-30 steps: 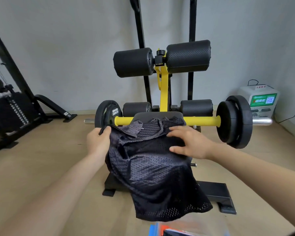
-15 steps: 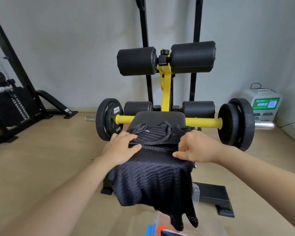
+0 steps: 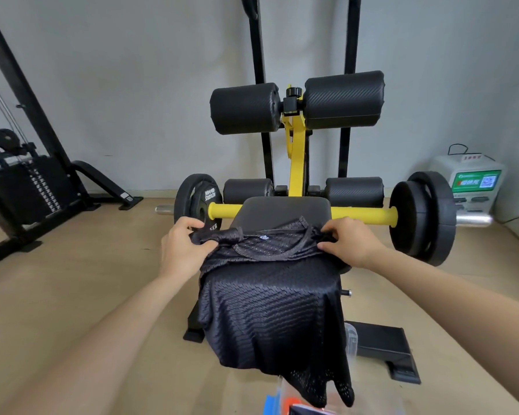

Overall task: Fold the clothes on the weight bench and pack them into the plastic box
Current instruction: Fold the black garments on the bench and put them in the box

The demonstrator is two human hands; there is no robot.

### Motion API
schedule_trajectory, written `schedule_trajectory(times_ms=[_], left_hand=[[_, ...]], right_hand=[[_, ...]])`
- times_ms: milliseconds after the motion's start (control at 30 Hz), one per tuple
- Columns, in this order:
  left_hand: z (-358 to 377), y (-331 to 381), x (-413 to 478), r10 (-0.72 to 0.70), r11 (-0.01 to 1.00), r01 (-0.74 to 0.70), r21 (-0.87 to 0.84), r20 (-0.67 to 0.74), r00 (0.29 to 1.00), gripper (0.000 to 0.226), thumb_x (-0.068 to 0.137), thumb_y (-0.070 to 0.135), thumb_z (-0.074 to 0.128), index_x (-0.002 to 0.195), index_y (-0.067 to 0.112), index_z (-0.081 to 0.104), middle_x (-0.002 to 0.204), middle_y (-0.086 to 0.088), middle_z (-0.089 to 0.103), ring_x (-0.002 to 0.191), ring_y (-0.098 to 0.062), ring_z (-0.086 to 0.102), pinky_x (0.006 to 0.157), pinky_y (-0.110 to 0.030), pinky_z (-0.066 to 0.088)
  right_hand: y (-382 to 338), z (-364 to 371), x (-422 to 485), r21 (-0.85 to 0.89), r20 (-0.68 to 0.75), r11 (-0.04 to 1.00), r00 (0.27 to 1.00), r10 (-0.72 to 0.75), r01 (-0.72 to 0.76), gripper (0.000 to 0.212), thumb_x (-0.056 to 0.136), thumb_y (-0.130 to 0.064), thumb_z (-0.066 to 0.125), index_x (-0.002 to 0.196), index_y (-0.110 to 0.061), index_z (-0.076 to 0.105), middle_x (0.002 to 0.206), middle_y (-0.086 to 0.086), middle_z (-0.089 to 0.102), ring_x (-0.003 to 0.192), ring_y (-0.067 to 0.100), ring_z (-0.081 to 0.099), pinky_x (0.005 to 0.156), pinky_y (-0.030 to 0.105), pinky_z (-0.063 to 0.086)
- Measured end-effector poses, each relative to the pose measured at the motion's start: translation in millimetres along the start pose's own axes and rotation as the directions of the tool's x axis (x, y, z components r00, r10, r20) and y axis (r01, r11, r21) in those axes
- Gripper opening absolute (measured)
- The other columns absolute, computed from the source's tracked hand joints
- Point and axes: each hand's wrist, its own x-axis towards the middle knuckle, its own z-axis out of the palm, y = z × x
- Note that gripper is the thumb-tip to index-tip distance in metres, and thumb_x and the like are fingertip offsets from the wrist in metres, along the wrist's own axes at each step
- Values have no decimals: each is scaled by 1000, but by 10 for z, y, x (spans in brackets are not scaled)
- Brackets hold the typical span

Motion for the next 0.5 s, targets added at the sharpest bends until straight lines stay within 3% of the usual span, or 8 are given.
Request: schedule_trajectory(times_ms=[67, 133, 233, 333, 433, 500], left_hand=[[-8, -6, 10, -10, 1000, 11, -10, 66, 998, 31, 78, 24, 84, 105, 20, 71, 99, 9, 67, 96, -14, 59, 82, -27, 42], [-29, 20, 32, -2, 997, 14, -72, 170, 985, 14, 82, 31, 81, 89, 19, 77, 86, 7, 71, 85, -13, 61, 72, -26, 42], [-107, 112, 31, -12, 959, 79, -271, 241, 970, 24, 88, 35, 75, 82, 11, 76, 77, -1, 71, 72, -13, 59, 65, -27, 41], [-159, 232, 82, -65, 879, 113, -464, 118, 991, 16, 90, 33, 72, 86, 18, 75, 83, 5, 75, 76, -10, 65, 69, -25, 47], [-133, 327, 178, -133, 797, 68, -600, -64, 989, 11, 93, 29, 69, 89, 18, 71, 86, 5, 69, 74, -7, 59, 69, -23, 47], [-119, 344, 240, -183, 765, 49, -642, -144, 973, 9, 95, 27, 68, 89, 20, 69, 84, 5, 64, 74, -8, 55, 69, -23, 45]], right_hand=[[-17, -38, 23, 95, -9, 995, 1000, 23, -22, 18, 88, -31, 72, 94, -15, 69, 88, 4, 68, 84, 22, 61, 66, 30, 44], [1, -114, 38, 265, -18, 963, 998, 57, -50, 18, 88, -29, 72, 84, -12, 68, 80, 3, 65, 78, 20, 60, 64, 31, 46], [37, -326, 36, 546, -63, 833, 988, 144, -87, 17, 89, -24, 71, 80, -11, 64, 75, 3, 64, 70, 16, 59, 65, 31, 48], [5, -567, 34, 712, -116, 700, 975, 187, -50, 13, 91, -13, 68, 79, -13, 62, 74, 4, 65, 68, 16, 61, 58, 25, 49], [-35, -817, 41, 824, -119, 567, 979, 163, 6, 17, 86, -12, 74, 75, -15, 62, 72, 1, 68, 63, 14, 66, 51, 22, 50], [-1, -908, 43, 745, -65, 667, 995, 80, -4, 13, 80, -17, 80, 78, -14, 68, 80, 5, 73, 72, 15, 70, 58, 26, 55]])
